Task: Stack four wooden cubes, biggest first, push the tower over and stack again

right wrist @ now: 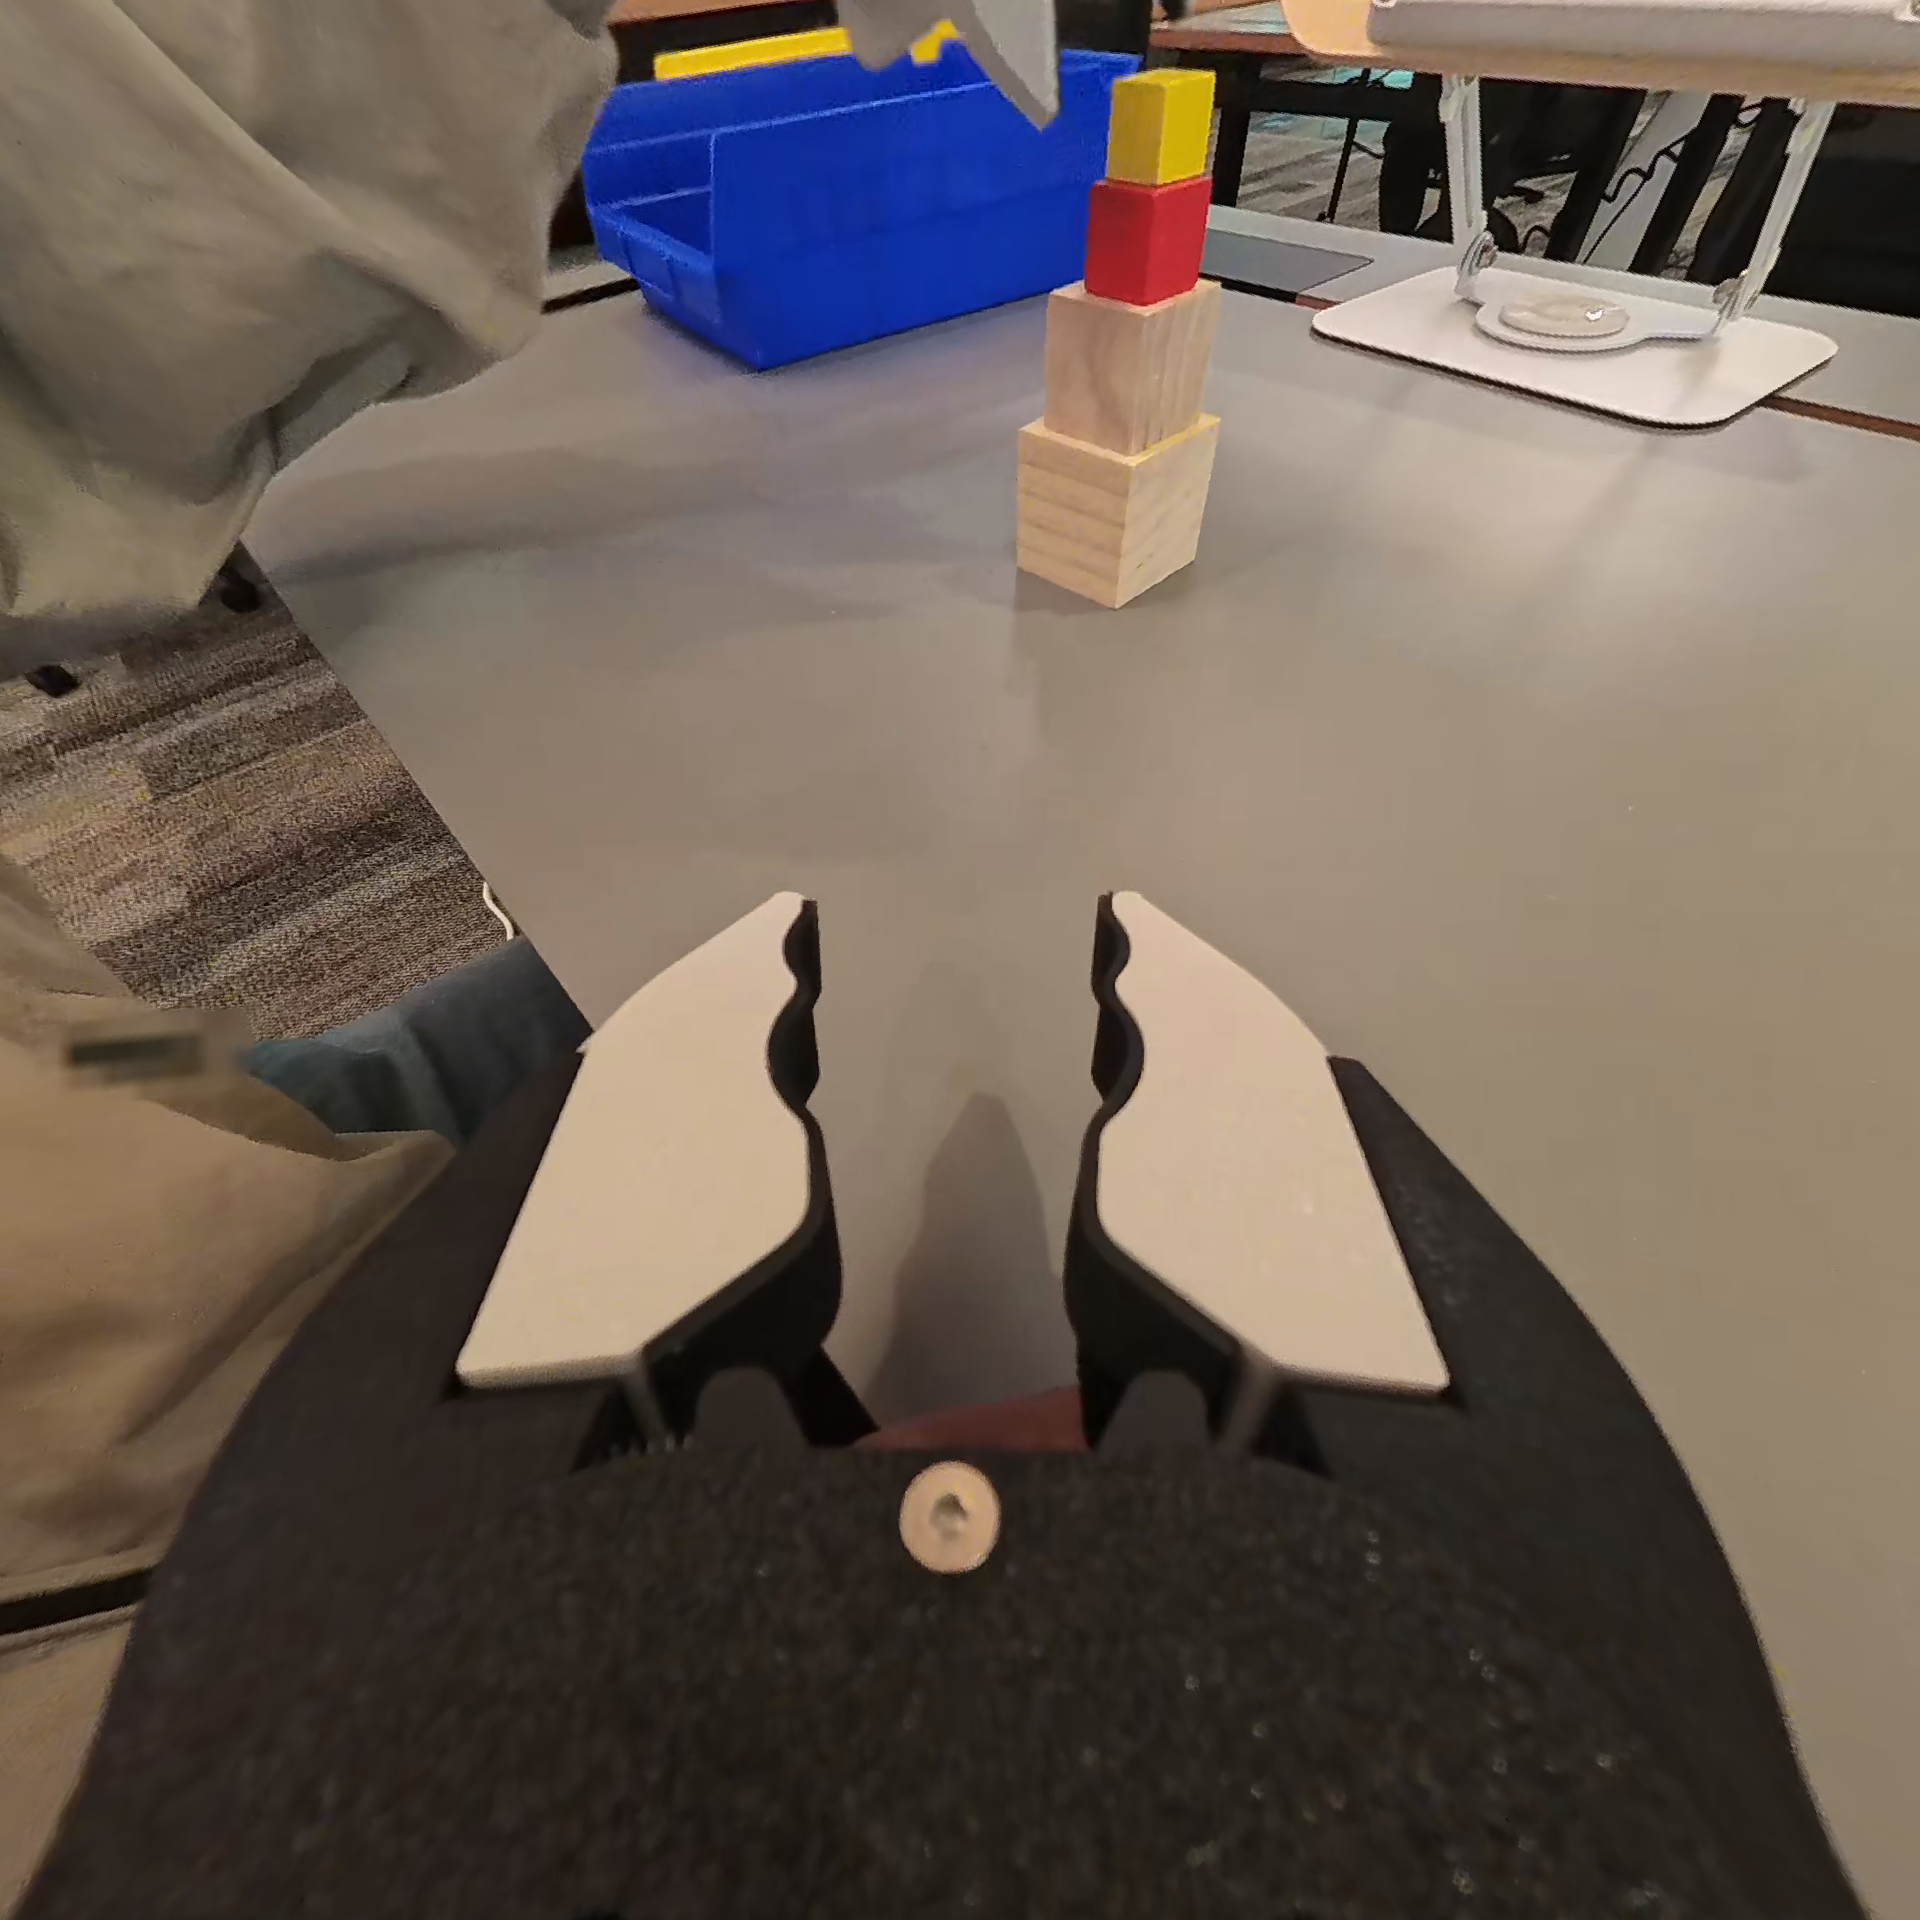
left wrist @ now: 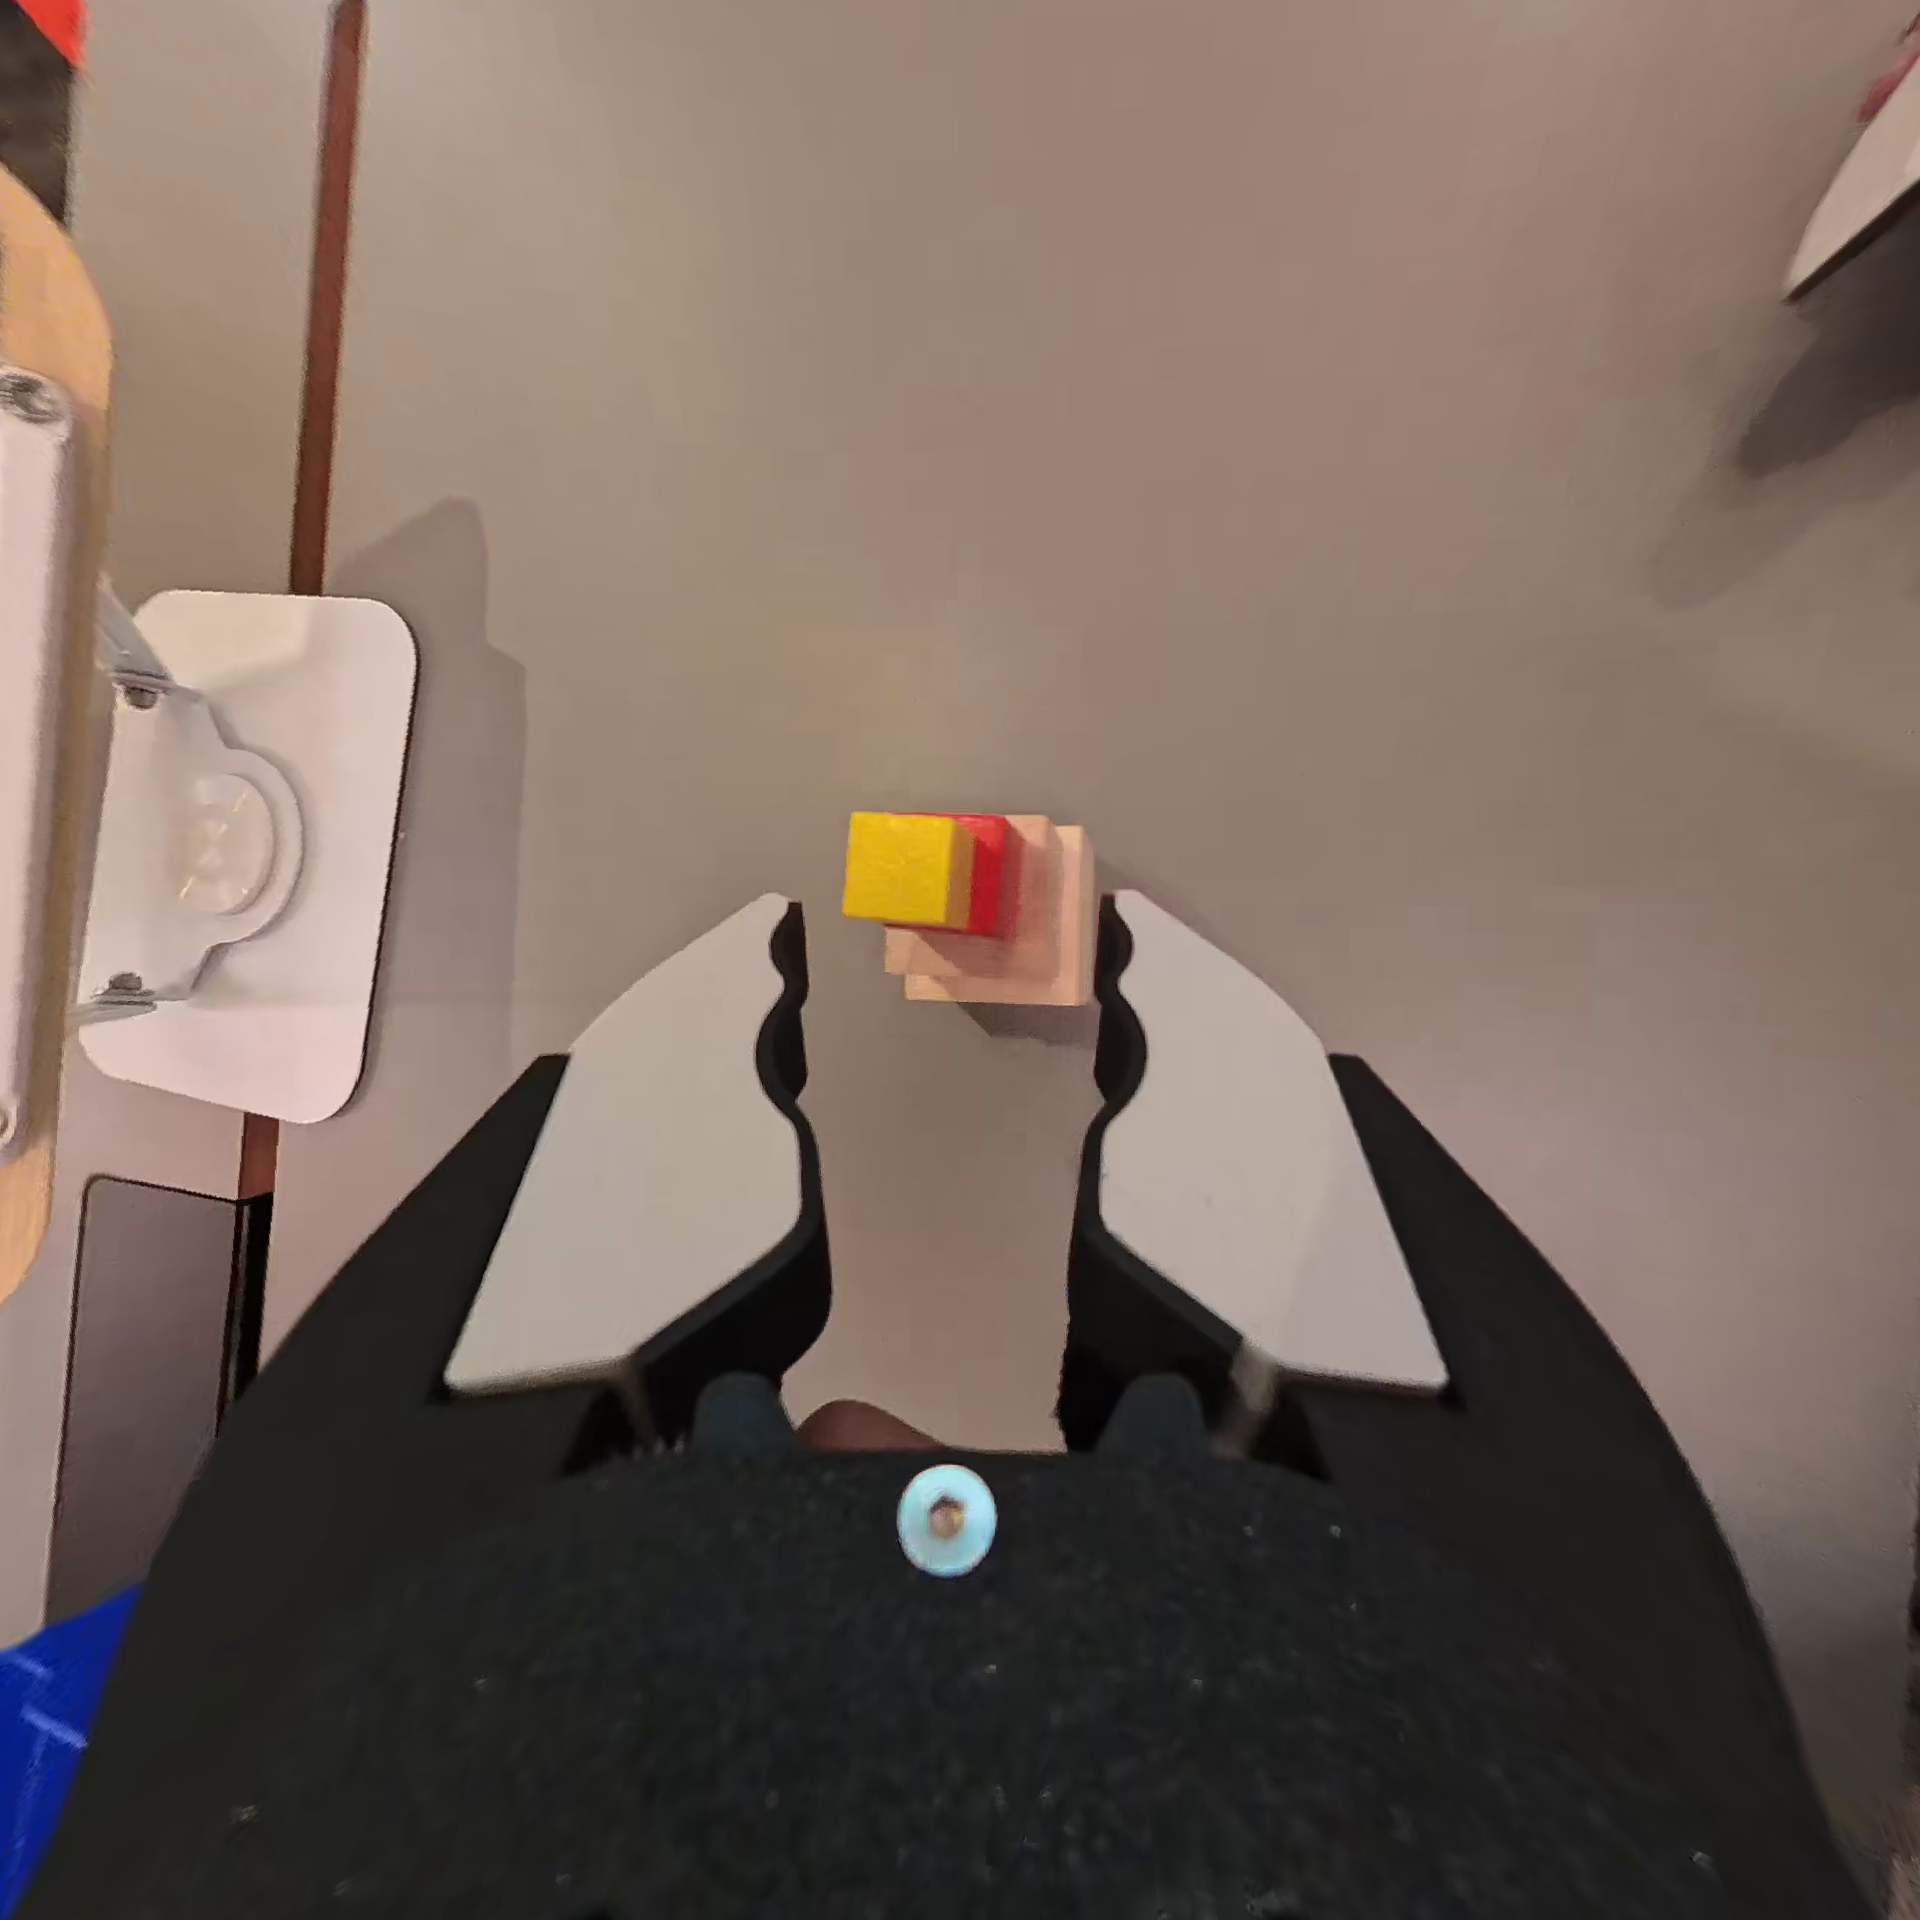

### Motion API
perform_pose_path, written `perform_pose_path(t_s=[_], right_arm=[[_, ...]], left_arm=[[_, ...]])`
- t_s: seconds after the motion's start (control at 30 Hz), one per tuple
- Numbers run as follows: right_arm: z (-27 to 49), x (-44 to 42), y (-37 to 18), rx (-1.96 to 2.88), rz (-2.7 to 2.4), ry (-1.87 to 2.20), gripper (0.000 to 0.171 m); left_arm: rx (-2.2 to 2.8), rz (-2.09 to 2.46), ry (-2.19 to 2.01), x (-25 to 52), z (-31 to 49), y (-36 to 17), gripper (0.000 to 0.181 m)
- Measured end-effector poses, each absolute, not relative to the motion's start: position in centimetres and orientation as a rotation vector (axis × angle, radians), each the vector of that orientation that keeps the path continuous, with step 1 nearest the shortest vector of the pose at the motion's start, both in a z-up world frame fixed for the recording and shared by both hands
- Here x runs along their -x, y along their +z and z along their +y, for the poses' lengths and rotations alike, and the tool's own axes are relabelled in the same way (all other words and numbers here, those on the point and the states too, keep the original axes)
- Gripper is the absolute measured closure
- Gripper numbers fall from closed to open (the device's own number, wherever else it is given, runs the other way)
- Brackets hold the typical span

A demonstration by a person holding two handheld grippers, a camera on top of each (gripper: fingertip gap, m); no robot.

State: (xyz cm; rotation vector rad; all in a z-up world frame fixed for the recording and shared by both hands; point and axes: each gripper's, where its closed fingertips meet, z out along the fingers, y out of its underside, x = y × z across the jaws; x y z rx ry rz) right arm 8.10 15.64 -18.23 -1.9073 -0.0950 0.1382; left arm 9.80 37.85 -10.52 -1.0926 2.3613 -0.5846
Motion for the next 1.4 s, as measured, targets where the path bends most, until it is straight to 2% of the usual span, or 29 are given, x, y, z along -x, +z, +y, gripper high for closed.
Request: perform_pose_path(t_s=[0.23, 0.33, 0.37, 0.63, 0.7, 1.0, 1.07, 1.13, 1.17, 1.2, 1.4], right_arm=[[15.8, -9.2, -17.2, 1.901, -0.101, 0.118, 0.122], [16.0, -9.5, -17.1, 1.915, -0.122, 0.107, 0.124], [16.1, -9.6, -17.2, 1.923, -0.131, 0.096, 0.124], [16.7, -9.5, -17.7, 1.937, -0.121, 0.111, 0.124], [16.8, -9.3, -17.7, 1.935, -0.117, 0.113, 0.124], [16.8, -9.0, -17.9, 1.937, -0.111, 0.116, 0.124], [16.8, -9.0, -17.9, 1.94, -0.112, 0.116, 0.125], [16.8, -9.0, -17.9, 1.94, -0.113, 0.119, 0.125], [16.7, -9.0, -17.9, 1.941, -0.114, 0.119, 0.125], [16.7, -9.1, -17.9, 1.942, -0.116, 0.117, 0.125], [16.5, -9.2, -17.7, 1.927, -0.115, 0.113, 0.125]], left_arm=[[1.232, 1.826, -0.654, -3.8, 36.8, -9.4, 0.134], [1.282, 1.722, -0.577, 0.2, 35.4, -11.9, 0.157], [1.31, 1.659, -0.577, 1.2, 35.0, -12.4, 0.158], [1.694, 1.285, -0.582, 5.9, 34.5, -17.0, 0.136], [1.771, 1.214, -0.631, 6.5, 34.4, -17.7, 0.136], [1.778, 1.26, -0.645, 6.6, 33.8, -18.5, 0.141], [1.779, 1.269, -0.665, 6.5, 33.6, -18.5, 0.159], [1.785, 1.26, -0.663, 6.3, 33.8, -18.6, 0.163], [1.779, 1.255, -0.666, 6.2, 33.9, -18.4, 0.179], [1.768, 1.234, -0.684, 5.9, 34.0, -18.1, 0.181], [1.76, 1.288, -0.899, -3.6, 28.8, -17.0, 0.181]])
